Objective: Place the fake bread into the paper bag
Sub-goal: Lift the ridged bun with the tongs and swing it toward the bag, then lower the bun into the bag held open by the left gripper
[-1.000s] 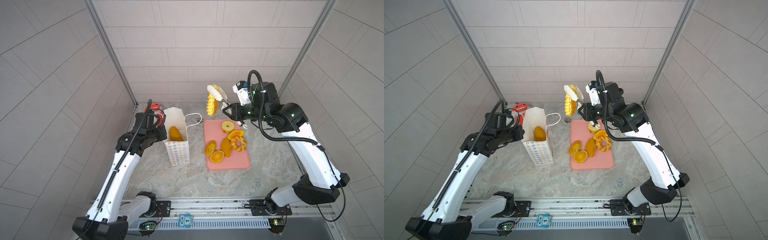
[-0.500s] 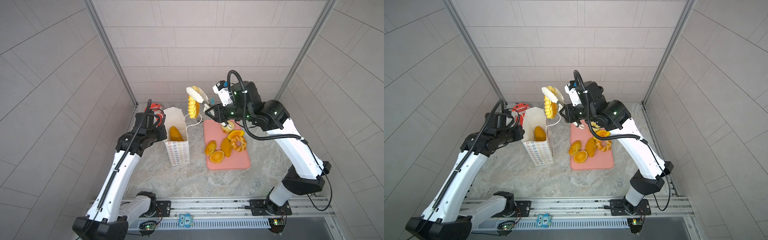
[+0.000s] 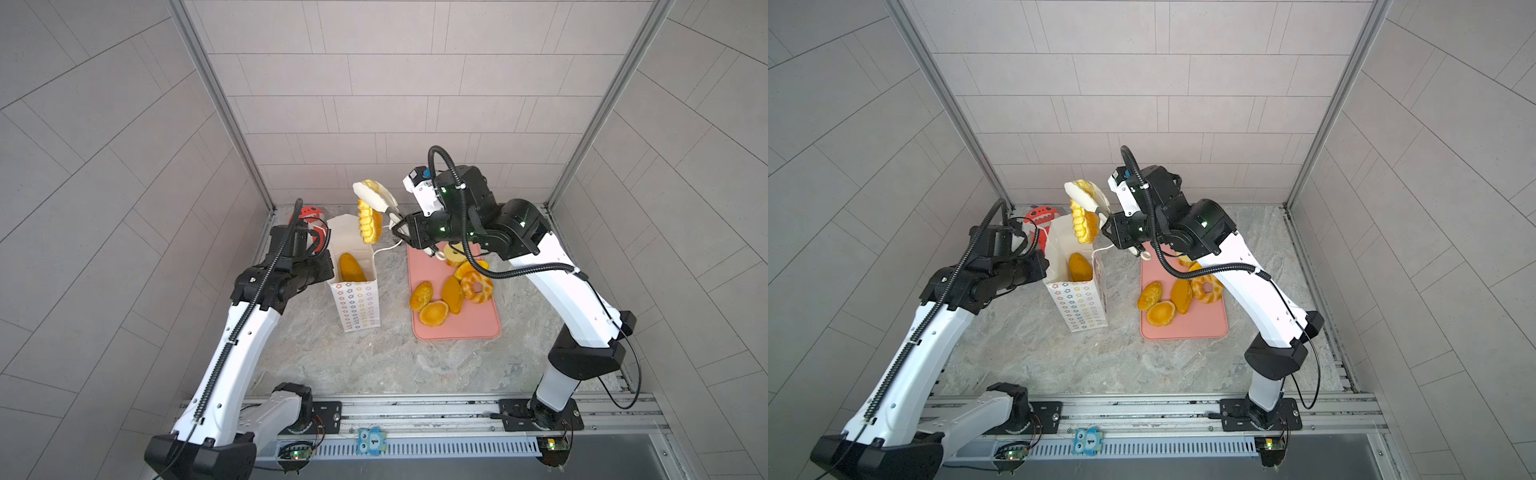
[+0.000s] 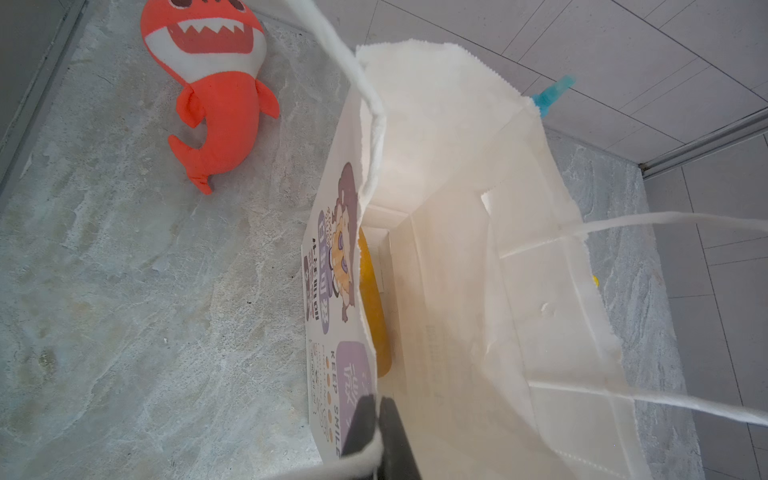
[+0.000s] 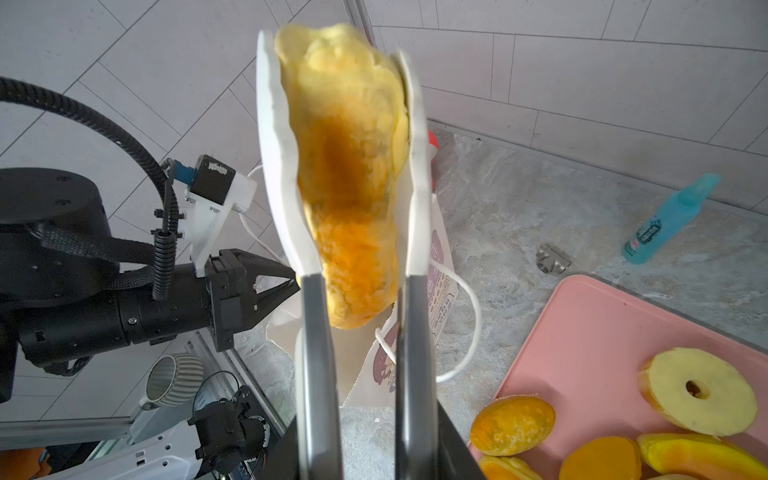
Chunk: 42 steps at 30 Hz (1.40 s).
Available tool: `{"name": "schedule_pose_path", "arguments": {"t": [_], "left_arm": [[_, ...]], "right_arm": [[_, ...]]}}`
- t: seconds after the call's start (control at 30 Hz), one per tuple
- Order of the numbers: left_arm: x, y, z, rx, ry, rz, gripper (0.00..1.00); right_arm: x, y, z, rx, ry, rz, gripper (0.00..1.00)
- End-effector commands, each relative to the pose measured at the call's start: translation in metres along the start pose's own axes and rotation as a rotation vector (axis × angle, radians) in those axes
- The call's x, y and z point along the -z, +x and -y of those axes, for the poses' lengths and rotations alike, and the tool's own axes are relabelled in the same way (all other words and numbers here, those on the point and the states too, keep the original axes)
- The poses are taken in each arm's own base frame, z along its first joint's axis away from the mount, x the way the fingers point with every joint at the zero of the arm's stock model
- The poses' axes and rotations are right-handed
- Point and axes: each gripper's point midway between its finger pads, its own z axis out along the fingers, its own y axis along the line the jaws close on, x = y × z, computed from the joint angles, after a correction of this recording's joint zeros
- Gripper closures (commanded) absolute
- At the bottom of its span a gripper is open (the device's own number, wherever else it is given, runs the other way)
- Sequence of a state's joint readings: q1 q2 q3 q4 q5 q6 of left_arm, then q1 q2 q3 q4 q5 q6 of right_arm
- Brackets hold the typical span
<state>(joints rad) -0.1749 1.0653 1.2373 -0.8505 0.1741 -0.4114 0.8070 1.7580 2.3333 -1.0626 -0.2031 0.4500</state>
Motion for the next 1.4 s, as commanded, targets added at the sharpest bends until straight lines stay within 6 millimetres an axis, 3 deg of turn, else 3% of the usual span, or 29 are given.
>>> {"name": "schedule_pose_path", "arguments": {"t": [0.0,0.37,0.77,1.37], "left_arm": [[0.005,-0.002,-0.001,0.008,0.003,0.020,0.94],[0.006,-0.002,-0.001,0.007,0.004,0.022,0.94],[0.006,-0.001,-0.002,0.008,-0.002,0.022,0.94],[0.005,0.001,-0.003,0.008,-0.004,0.018,0.94]], "right_arm": [[0.002,-0.012,-0.014,0.003,-0.040,0.046,0.62],[-0.027,0.004,-0.020,0.024,-0.038,-0.018,0.63],[-0.054,0.026,-0.008,0.044,0.018,-0.090,0.63],[-0.067,0.043,-0.002,0.065,0.054,-0.137,0.62]]}}
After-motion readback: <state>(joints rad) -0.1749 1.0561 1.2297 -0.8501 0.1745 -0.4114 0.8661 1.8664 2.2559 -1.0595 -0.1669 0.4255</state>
